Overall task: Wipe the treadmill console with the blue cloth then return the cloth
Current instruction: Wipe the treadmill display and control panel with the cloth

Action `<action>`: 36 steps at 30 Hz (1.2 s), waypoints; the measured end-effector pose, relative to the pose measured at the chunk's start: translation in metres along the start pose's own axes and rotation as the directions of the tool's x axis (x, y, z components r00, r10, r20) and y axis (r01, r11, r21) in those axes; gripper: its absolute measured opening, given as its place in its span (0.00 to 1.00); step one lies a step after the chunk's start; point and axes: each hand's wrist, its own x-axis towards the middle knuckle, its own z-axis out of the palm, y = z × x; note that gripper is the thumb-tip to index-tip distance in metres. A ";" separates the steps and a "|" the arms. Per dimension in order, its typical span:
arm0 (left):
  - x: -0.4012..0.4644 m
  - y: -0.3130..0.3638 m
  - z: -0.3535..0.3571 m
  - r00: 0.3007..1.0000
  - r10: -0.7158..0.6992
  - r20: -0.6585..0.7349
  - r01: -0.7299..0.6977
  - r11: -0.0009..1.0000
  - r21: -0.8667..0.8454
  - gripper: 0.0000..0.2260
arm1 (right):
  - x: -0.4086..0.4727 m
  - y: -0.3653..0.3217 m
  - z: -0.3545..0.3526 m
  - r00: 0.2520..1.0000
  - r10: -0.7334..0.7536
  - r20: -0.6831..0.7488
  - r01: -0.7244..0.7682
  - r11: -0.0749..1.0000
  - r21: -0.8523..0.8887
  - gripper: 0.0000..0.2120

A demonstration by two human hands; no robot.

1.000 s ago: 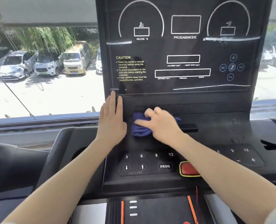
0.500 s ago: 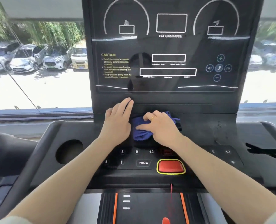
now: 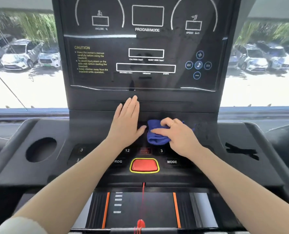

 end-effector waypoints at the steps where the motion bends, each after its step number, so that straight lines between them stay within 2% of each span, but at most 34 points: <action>1: 0.002 0.005 0.002 1.000 -0.023 0.006 0.022 1.000 0.022 0.38 | -0.008 0.013 0.000 0.998 -0.058 -0.009 0.057 0.997 -0.058 0.30; 2: 0.003 0.010 0.004 0.999 -0.048 0.000 0.048 0.998 0.043 0.41 | -0.014 0.028 0.000 0.996 -0.085 -0.028 0.080 0.988 -0.129 0.31; 4: 0.003 0.018 0.005 0.994 -0.098 -0.038 0.100 0.993 0.063 0.44 | -0.018 0.064 -0.005 0.990 -0.063 -0.124 0.036 0.977 -0.212 0.28; 6: 0.004 0.023 0.007 0.988 -0.145 -0.044 0.147 0.988 0.044 0.47 | -0.017 0.090 -0.017 0.974 -0.012 -0.227 -0.039 0.975 -0.219 0.28; 9: 0.008 0.031 0.008 0.978 -0.200 -0.065 0.202 0.979 0.029 0.48 | -0.016 0.093 -0.017 0.951 0.083 -0.299 -0.135 0.978 -0.157 0.30; 11: 0.010 0.037 0.009 0.967 -0.243 -0.077 0.246 0.969 0.034 0.47 | -0.021 0.073 -0.007 0.962 0.069 -0.264 -0.092 0.993 -0.077 0.30; 14: 0.012 0.043 0.010 0.963 -0.257 -0.079 0.255 0.966 -0.027 0.45 | -0.033 0.055 -0.001 0.984 -0.165 -0.069 0.160 0.984 -0.077 0.28; 17: 0.013 0.044 0.009 0.964 -0.252 -0.086 0.247 0.967 -0.062 0.42 | -0.023 0.084 -0.014 0.977 -0.209 -0.039 0.206 0.976 -0.068 0.29; 20: 0.011 0.043 0.009 0.962 -0.261 -0.086 0.258 0.965 -0.047 0.41 | -0.016 0.121 -0.032 0.971 -0.119 -0.209 0.096 0.989 -0.117 0.27; 22: 0.011 0.043 0.009 0.960 -0.263 -0.094 0.261 0.965 -0.034 0.41 | -0.021 0.125 -0.032 0.963 0.014 -0.268 -0.031 0.998 -0.057 0.27; 23: 0.011 0.043 0.009 0.960 -0.263 -0.096 0.262 0.965 -0.030 0.41 | -0.024 0.119 -0.029 0.961 0.088 -0.264 -0.087 0.996 0.012 0.27; 25: 0.010 0.044 0.009 0.961 -0.259 -0.096 0.258 0.966 -0.028 0.41 | -0.034 0.096 -0.019 0.974 0.162 -0.161 -0.140 0.980 0.142 0.28; 28: 0.010 0.044 0.008 0.960 -0.262 -0.097 0.259 0.965 -0.038 0.41 | -0.048 0.068 -0.014 0.994 0.073 0.080 -0.088 0.975 0.206 0.28; 31: 0.010 0.044 0.006 0.960 -0.264 -0.095 0.261 0.965 -0.038 0.41 | -0.047 0.081 -0.024 0.982 0.030 0.185 -0.062 0.983 0.170 0.30; 32: 0.011 0.044 0.006 0.961 -0.260 -0.097 0.258 0.966 -0.038 0.41 | -0.046 0.094 -0.028 0.986 0.066 0.156 -0.088 0.987 0.135 0.30; 34: 0.010 0.043 0.005 0.962 -0.251 -0.103 0.248 0.968 -0.041 0.41 | -0.051 0.118 -0.033 0.979 0.203 0.008 -0.202 0.973 0.109 0.31; 36: 0.010 0.042 0.006 0.965 -0.237 -0.115 0.233 0.972 -0.040 0.41 | -0.059 0.120 -0.033 0.941 0.337 -0.030 -0.331 0.935 0.129 0.29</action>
